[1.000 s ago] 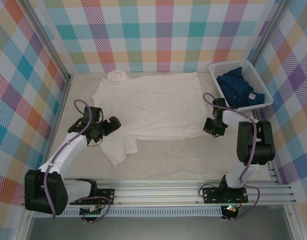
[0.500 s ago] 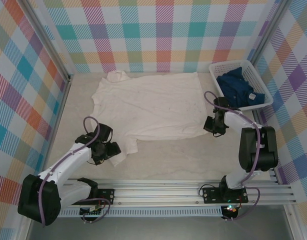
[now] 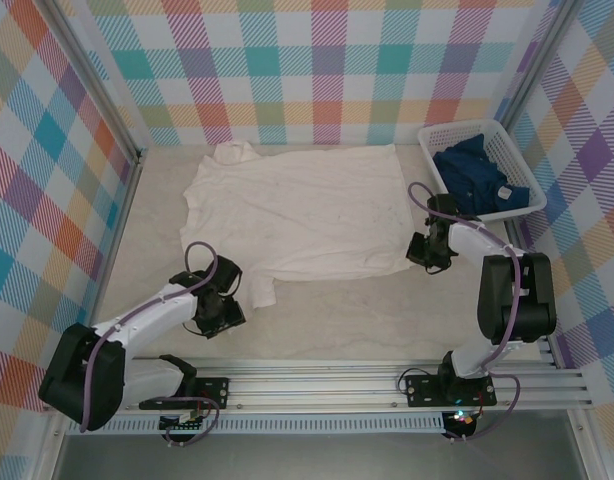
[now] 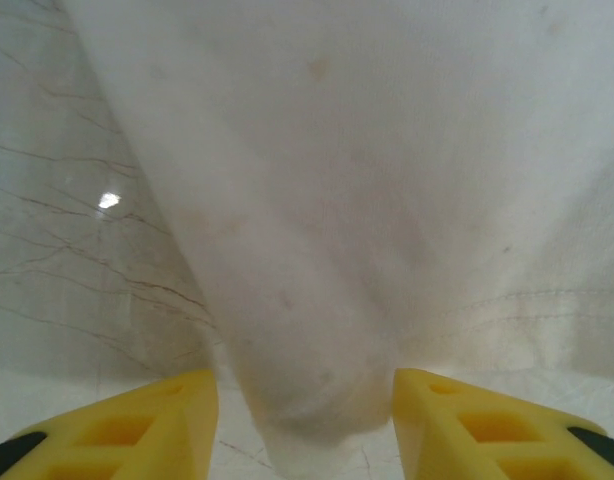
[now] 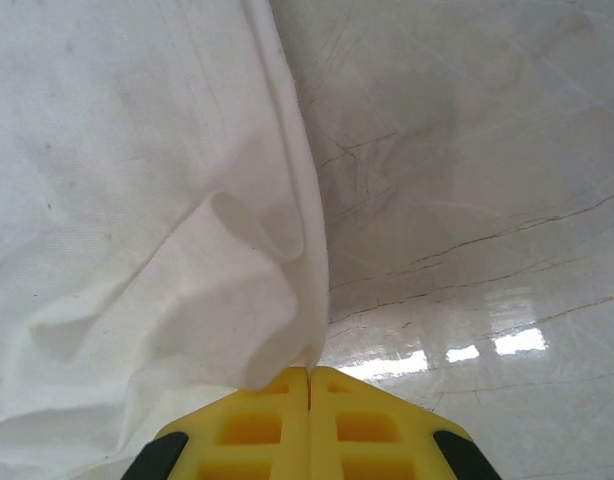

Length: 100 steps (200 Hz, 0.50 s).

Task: Fold the inside-out t-shirt

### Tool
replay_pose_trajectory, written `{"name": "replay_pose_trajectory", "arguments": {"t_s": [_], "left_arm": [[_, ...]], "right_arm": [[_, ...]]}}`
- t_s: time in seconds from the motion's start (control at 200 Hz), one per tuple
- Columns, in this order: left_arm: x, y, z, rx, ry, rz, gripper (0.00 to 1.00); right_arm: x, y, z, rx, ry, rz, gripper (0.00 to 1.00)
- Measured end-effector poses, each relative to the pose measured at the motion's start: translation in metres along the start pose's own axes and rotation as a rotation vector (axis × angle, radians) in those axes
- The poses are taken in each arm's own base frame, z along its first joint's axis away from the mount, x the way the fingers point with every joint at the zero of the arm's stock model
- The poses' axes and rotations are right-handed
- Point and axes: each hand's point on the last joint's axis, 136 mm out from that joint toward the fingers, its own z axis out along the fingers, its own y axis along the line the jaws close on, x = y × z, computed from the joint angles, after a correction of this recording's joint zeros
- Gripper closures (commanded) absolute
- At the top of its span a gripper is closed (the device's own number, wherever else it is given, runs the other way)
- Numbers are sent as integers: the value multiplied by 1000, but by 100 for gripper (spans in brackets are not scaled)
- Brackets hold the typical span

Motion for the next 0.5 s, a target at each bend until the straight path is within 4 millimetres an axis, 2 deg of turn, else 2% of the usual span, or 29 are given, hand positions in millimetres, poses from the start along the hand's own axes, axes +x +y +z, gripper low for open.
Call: {"name": "replay_pose_trajectory", "arguments": {"t_s": [0.11, 0.5], "left_arm": [[2, 2, 6, -16, 17, -2, 59], [2, 10, 6, -53, 9, -1, 82]], "right_arm": [[0, 0, 0, 1, 0, 0, 100], [0, 0, 0, 1, 0, -3, 100]]}}
